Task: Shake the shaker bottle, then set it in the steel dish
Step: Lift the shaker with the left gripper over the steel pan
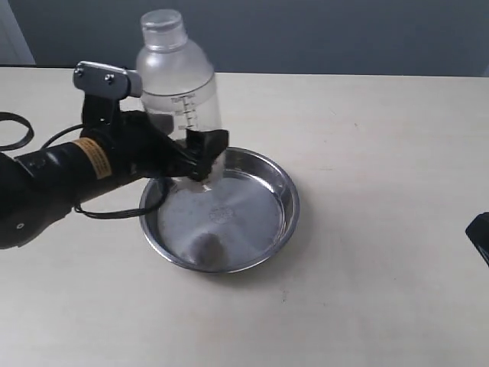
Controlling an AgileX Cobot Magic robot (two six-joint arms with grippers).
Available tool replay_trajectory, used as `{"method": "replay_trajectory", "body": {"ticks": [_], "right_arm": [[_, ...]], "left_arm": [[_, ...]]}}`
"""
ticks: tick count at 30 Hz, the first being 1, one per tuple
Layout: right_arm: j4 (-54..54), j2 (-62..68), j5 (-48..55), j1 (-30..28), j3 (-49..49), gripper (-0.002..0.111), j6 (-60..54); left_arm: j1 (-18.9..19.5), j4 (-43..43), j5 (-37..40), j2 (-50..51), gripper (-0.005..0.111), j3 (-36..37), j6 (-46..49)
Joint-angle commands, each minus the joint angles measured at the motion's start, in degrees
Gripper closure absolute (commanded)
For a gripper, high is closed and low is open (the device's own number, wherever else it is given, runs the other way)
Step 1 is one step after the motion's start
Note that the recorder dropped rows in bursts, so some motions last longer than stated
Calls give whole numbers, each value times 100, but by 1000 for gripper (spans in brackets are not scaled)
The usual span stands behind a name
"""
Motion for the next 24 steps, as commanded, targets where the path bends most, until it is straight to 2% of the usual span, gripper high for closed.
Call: {"method": "replay_trajectory", "body": {"ticks": [1,2,3,5,7,8,10,12,14,16,17,18,19,20,22,23,24], "right_arm": [[15,-21,-33,-4,9,109,-20],[15,-21,-21,-4,9,109,-20],[15,-21,-21,-4,9,109,-20],[15,-21,-21,-4,9,109,-20],[15,-21,-21,-4,9,109,-20],[15,-21,-21,-4,9,109,-20],[15,-21,-21,-4,9,109,-20],[15,-21,-21,-4,9,109,-20],[15,-21,-21,-4,9,109,-20],[15,-21,5,-4,9,109,-20],[15,-21,6,-4,9,109,-20],[15,-21,6,-4,9,109,-20],[15,-21,6,-4,9,109,-20],[15,-21,6,-4,9,109,-20],[15,-21,6,-4,9,109,-20],[15,-21,6,-4,9,109,-20],[15,-21,6,-4,9,109,-20]], "left_arm": [[-185,189,1054,-310,106,-255,7],[30,254,1753,-580,106,-128,132],[144,254,1691,-763,106,5,144],[170,214,801,-923,106,190,23],[-87,228,-425,-739,106,144,-300],[-230,192,-652,-581,106,34,-356],[-610,66,-386,-144,106,-397,-384],[-860,169,308,140,106,-676,-384],[-888,656,1193,105,106,-732,-357],[-714,966,2162,-168,106,-694,-357],[-639,1020,2345,-284,106,-658,-357],[-539,1002,2311,-402,106,-601,-357],[-453,749,1947,-451,106,-554,-392],[-426,200,1505,-439,106,-525,-422],[-634,-602,593,-241,106,-541,-105],[-734,-804,496,-168,106,-556,221],[-806,-1105,736,-122,106,-605,634]]}}
